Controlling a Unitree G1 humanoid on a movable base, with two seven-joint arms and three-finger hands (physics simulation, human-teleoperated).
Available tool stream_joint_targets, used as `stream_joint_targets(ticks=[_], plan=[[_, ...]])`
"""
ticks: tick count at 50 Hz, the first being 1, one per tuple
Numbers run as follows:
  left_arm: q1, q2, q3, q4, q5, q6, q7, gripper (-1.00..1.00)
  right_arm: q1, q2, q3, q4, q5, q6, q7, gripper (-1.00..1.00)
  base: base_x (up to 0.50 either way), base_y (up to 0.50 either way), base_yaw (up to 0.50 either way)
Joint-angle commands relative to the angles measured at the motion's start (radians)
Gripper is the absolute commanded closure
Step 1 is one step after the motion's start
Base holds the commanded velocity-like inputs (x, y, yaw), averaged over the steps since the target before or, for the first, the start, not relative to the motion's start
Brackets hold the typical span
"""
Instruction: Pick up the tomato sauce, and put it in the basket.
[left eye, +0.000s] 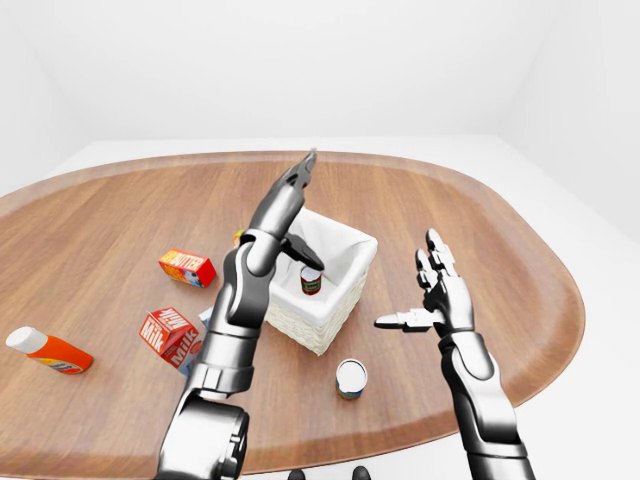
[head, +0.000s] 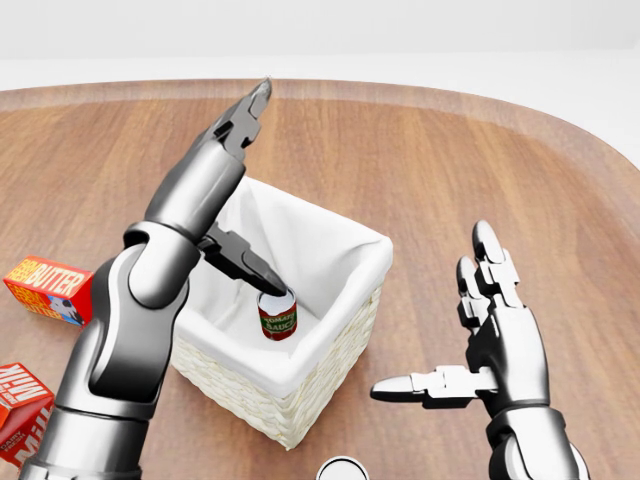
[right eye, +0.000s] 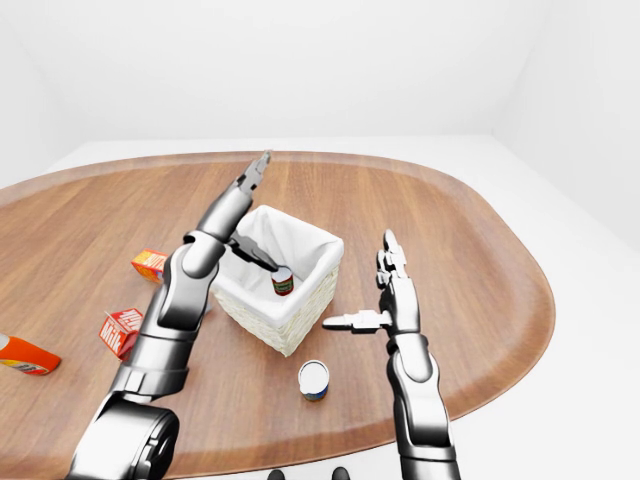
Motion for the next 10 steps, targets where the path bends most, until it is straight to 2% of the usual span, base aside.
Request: stream_joint_targets(ticks=[1, 10], plan=[[0.086, -0.02, -0.011, -0.346, 0.006, 0.0, -0.122, -1.0, 0.005, 0.001, 0.005, -0.006, -0.003, 0.0, 0.0, -1.0, 0.0, 0.0, 0.0], [0.154, -0.045, -0.028, -0.63, 0.021, 0.0, -0.217, -1.0, 0.003, 0.003, 0.007, 0.015, -0.007, 0.0, 0.0, -1.0, 0.0, 0.0, 0.0]])
